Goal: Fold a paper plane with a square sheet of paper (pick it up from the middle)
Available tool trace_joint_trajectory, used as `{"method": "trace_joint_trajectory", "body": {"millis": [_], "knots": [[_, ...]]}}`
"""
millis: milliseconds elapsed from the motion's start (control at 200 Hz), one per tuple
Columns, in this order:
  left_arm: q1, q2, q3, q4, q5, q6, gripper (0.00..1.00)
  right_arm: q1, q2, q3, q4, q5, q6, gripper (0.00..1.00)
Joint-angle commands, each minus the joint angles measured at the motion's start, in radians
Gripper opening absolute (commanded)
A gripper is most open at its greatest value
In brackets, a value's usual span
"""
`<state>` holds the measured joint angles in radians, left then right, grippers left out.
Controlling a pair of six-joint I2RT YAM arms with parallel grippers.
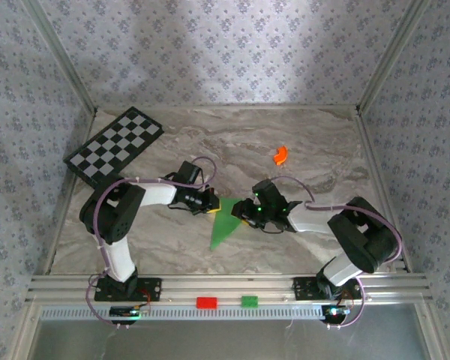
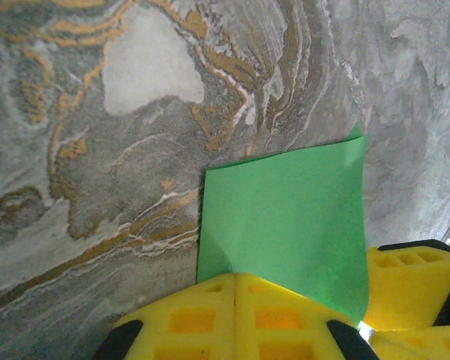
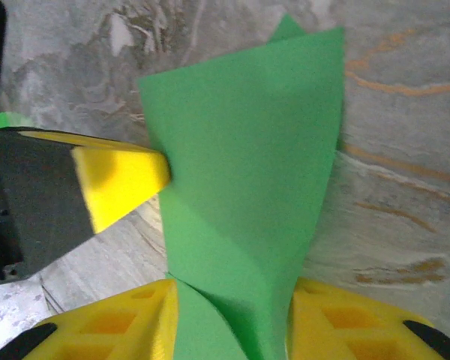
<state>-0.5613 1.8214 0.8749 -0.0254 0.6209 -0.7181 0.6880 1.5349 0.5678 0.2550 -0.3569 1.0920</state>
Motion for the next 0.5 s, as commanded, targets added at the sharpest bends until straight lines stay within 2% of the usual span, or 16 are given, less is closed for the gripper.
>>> {"method": "trace_joint_trajectory", "body": {"millis": [0, 210, 495], "knots": [[-0.01, 0.024, -0.016, -0.065, 0.012, 0.038, 0.03, -0.016, -0.028, -0.015, 0.031, -0.021, 0.002, 0.42], [-0.023, 0.038, 0.0, -0.063, 0.034, 0.056, 0.03, -0.046, 0.002, -0.043, 0.155, -0.083, 0.046, 0.41], [-0.032, 0.041, 0.009, -0.05, 0.045, 0.054, 0.03, -0.057, 0.021, -0.035, 0.097, -0.08, 0.016, 0.37]]}}
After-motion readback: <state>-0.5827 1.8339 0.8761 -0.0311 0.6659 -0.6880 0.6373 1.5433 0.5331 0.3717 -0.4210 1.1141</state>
